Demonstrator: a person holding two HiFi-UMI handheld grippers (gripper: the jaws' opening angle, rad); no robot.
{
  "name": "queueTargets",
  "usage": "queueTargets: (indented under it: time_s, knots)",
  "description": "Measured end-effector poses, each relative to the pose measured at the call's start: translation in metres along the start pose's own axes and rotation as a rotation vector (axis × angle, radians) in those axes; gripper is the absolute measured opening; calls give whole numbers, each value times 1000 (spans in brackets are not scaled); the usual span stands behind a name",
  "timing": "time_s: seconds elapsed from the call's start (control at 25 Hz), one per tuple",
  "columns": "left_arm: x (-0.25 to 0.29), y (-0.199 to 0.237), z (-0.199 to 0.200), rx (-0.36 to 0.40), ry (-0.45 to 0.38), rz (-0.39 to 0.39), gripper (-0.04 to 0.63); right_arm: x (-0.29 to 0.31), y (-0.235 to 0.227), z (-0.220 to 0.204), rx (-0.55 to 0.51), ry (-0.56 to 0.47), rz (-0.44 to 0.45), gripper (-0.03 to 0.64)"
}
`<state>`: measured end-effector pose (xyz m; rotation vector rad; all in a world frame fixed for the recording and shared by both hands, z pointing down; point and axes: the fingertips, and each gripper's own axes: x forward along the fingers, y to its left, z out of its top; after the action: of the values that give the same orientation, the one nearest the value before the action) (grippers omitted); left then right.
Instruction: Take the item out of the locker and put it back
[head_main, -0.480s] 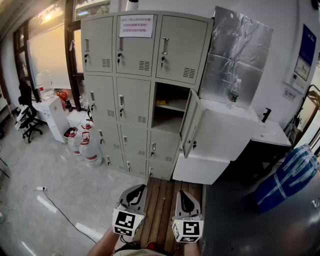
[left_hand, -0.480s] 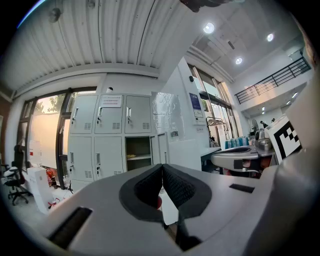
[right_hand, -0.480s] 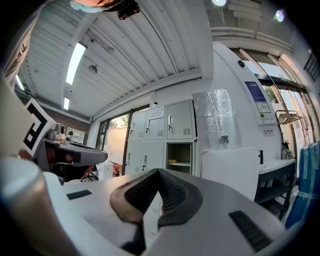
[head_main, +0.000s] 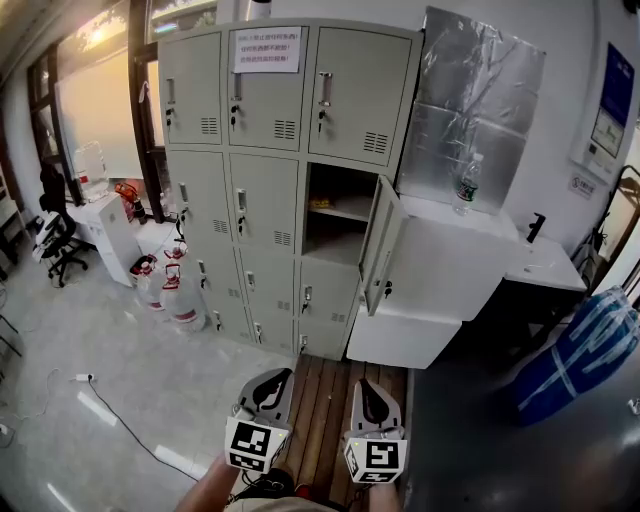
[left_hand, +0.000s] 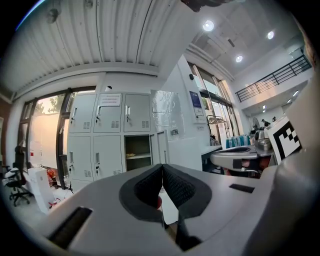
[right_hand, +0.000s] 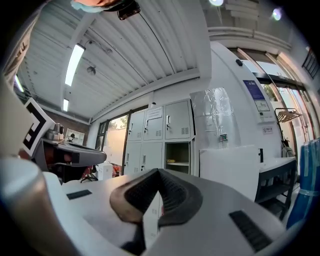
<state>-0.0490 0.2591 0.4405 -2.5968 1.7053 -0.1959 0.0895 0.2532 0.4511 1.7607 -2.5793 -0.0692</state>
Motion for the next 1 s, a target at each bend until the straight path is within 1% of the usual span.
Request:
queueTargets:
  time_s: [0.28, 0.48, 0.68, 0.84, 1.0]
  knots:
    - [31, 9, 6, 11, -14, 6, 25, 29, -16, -1, -6, -4, 4, 17]
    - [74, 27, 1, 12, -16, 4, 23, 69, -34, -8, -10, -8, -6, 17]
    - [140, 60, 3, 18, -18, -13, 23, 139, -58, -9, -10, -21, -26, 17]
    - [198, 96, 7, 10, 9, -23, 23, 201, -73, -7, -1, -3, -35, 17]
    - [258, 128, 18, 11, 11, -35, 25, 261, -89, -4, 6, 19, -43, 17]
